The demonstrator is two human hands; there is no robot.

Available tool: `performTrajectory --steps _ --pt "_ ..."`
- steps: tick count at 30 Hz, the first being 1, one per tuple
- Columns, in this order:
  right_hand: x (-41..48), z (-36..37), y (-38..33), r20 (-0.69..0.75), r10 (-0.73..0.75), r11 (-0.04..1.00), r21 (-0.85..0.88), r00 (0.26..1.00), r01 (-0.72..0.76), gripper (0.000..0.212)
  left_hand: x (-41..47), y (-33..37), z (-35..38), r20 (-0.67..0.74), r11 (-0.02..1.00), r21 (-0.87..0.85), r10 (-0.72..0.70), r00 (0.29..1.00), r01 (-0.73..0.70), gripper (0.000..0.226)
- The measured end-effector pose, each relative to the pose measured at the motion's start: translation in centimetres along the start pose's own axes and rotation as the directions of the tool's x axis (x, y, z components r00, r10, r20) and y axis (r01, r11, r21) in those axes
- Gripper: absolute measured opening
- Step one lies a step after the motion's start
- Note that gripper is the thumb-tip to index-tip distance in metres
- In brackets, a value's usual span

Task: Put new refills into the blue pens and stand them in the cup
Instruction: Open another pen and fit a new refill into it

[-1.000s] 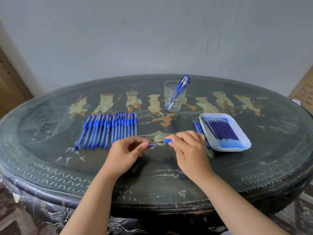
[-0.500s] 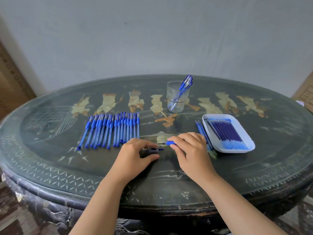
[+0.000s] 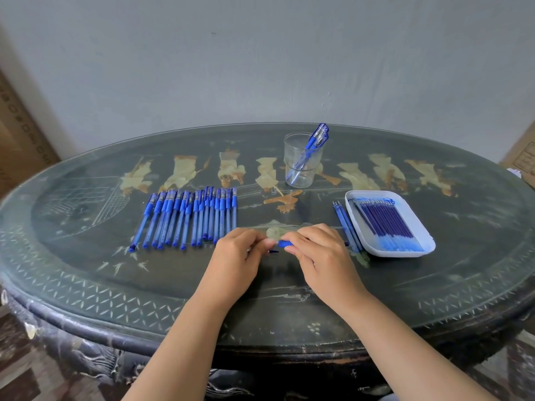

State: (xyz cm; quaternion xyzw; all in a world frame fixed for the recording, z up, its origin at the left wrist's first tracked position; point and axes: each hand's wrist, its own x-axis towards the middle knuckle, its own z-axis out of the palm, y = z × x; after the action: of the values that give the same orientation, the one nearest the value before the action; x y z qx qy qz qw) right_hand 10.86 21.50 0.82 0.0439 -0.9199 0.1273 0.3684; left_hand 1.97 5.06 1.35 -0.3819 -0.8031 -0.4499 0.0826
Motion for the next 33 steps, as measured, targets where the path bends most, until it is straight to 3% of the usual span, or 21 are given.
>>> performTrajectory --steps 4,10,15,20,25,29,33 --pt "-0.01 -0.15 -0.07 -0.036 0.023 0.999 0.027 0.999 -0.022 0.017 -0.11 0.9 -0.48 0.012 0.999 -0.036 -0.04 0.999 0.04 0.048" --pt "-0.06 0.06 0.08 -0.044 0.04 0.999 0.03 0.998 -0.038 0.013 0.0 0.22 -0.21 -0.033 0.999 -0.025 0.029 0.999 -0.03 0.016" --pt "-0.07 0.07 0.12 -0.032 0.03 0.999 0.032 0.999 -0.029 0.018 -0.05 0.44 -0.32 0.033 0.998 -0.053 -0.016 0.999 0.018 0.038" --pt "-0.08 0.06 0.05 -0.04 0.023 0.999 0.026 0.999 -0.022 0.014 0.03 0.27 -0.34 0.021 0.996 -0.083 -0.022 1.0 0.023 0.016" --pt "-0.08 0.06 0.07 -0.049 0.021 0.999 0.028 0.999 -0.02 0.018 -0.04 0.48 -0.5 0.051 0.994 -0.091 -0.064 0.997 0.068 0.043" --pt "-0.1 0.04 0.06 -0.047 0.017 1.0 0.024 0.999 -0.016 0.014 0.0 0.34 -0.45 0.006 0.994 -0.092 -0.053 0.999 0.053 0.02" --pt "-0.1 -0.06 0.07 -0.036 0.016 1.0 0.026 0.999 -0.015 0.018 -0.02 0.63 -0.63 -0.002 0.991 -0.102 -0.082 0.997 0.081 0.044"
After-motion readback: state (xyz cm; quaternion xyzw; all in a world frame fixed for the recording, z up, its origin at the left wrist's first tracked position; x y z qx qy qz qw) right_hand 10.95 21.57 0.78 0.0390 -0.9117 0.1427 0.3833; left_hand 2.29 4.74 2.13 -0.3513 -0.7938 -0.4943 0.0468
